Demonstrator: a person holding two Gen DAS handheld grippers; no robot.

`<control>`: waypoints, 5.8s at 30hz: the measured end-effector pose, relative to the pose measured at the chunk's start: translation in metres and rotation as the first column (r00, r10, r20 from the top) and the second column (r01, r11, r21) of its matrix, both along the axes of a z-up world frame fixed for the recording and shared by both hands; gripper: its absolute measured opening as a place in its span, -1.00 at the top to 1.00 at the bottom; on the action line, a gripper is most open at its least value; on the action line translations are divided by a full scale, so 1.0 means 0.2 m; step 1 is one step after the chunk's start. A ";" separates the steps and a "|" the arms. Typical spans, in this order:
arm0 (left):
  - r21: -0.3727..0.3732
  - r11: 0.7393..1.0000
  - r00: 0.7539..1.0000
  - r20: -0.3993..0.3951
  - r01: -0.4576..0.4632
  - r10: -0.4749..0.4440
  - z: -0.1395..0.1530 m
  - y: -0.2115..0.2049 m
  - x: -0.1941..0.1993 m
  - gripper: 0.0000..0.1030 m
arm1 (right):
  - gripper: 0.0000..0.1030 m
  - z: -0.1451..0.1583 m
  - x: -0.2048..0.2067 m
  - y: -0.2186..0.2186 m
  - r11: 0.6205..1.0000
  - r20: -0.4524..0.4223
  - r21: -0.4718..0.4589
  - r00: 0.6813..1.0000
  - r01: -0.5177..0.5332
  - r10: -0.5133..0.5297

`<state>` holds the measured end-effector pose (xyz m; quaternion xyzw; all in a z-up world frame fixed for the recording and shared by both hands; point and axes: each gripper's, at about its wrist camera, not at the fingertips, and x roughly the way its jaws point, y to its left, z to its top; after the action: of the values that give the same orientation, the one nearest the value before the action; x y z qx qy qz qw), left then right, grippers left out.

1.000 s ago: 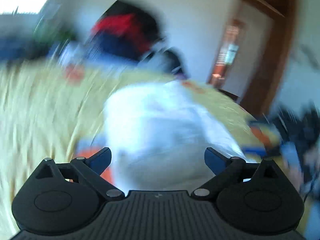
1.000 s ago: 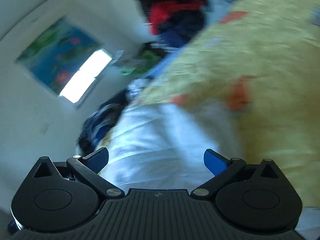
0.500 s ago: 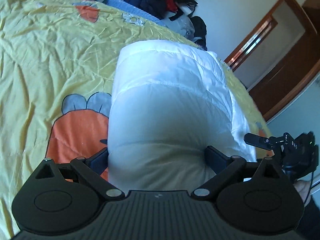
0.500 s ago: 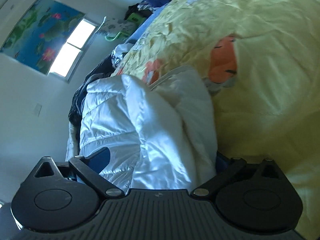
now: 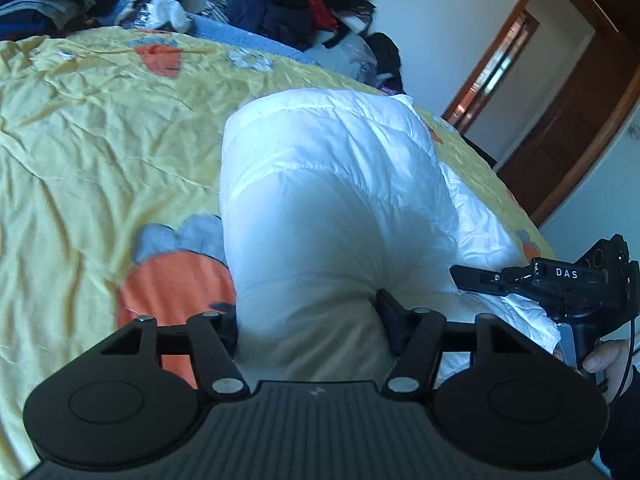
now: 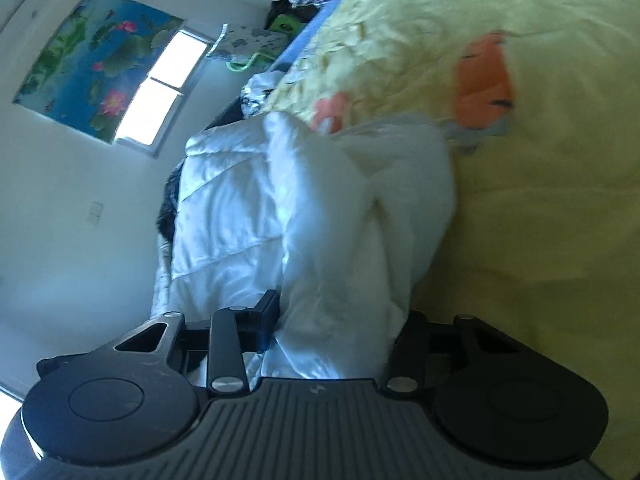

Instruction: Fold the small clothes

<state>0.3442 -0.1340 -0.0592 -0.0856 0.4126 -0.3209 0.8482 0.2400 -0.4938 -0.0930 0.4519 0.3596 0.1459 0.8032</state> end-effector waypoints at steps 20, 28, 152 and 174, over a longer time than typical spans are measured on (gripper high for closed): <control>0.100 0.955 0.926 0.292 -0.280 0.241 0.12 0.39 0.02 -0.60 | -0.13 0.02 0.30 0.24 0.989 -0.010 0.147 1.000 -0.003 0.005; 0.255 0.930 0.767 0.640 -0.263 0.042 0.18 0.18 -0.43 -0.62 | -0.17 0.52 -0.02 0.47 0.988 0.329 -0.130 0.944 0.080 -0.033; 0.140 0.863 0.804 0.459 -0.486 0.378 0.17 0.44 -1.38 -0.77 | -0.91 0.26 -1.08 1.31 0.679 0.056 -0.733 0.998 0.035 0.009; 0.146 0.862 0.808 0.453 -0.485 0.377 0.15 0.44 -1.38 -0.77 | -0.91 0.24 -1.07 1.31 0.689 0.040 -0.724 0.999 0.017 0.017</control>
<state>0.0674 -0.0461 -0.0286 0.0011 0.2328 -0.0731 0.9698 0.0254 -0.2316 -0.0454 0.0955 0.3705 0.0021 0.9239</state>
